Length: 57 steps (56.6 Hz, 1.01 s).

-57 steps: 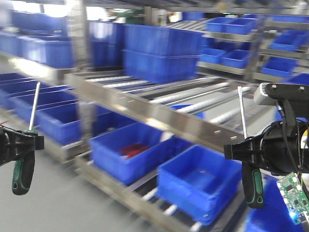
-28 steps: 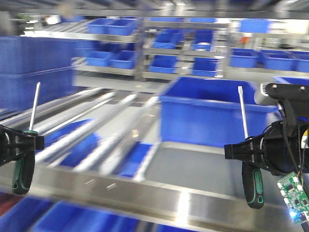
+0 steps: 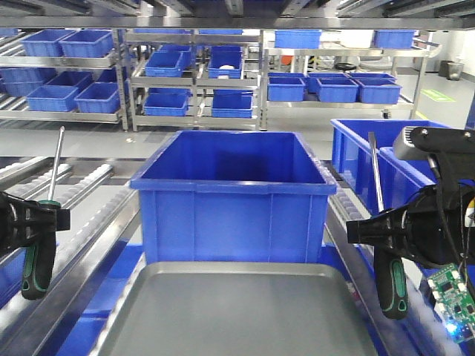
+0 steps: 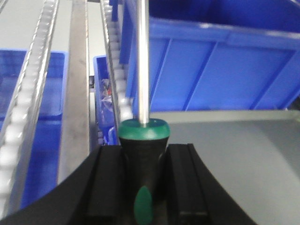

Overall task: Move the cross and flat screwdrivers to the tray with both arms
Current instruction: 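Lower both held screwdrivers onto the grey metal tray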

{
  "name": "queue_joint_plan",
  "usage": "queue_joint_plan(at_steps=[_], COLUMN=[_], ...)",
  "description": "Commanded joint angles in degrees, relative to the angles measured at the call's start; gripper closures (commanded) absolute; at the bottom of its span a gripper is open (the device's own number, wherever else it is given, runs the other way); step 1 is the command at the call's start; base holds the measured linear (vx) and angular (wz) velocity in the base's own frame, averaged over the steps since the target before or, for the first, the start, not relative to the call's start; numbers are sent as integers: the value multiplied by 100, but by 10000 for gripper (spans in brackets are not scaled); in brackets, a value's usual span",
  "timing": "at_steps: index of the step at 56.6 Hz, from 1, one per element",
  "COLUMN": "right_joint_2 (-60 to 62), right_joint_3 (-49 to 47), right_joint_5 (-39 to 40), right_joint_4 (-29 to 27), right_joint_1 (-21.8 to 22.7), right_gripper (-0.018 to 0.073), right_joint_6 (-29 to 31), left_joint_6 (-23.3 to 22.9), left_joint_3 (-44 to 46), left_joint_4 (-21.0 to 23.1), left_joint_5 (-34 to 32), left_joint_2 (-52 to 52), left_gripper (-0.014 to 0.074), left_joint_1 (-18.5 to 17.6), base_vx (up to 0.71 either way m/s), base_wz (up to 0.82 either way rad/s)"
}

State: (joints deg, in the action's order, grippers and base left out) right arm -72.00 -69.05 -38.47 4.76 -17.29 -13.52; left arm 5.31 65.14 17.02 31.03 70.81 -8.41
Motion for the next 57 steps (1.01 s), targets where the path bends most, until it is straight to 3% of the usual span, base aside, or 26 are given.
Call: queue_joint_plan(at_steps=[1, 57], right_joint_2=[174, 174], right_joint_3=[-202, -202], right_joint_5=[484, 487], right_joint_4=[52, 52], right_joint_1=[26, 26], right_gripper=[568, 568], right_joint_6=[31, 31], left_joint_6=[-18, -18], left_joint_3=[203, 203], left_joint_4=[117, 117], left_joint_5=[-458, -458], left_joint_2=[-156, -156], left_gripper=[597, 597], left_joint_1=[-30, -30], base_vx=[19, 6], base_wz=[-14, -3])
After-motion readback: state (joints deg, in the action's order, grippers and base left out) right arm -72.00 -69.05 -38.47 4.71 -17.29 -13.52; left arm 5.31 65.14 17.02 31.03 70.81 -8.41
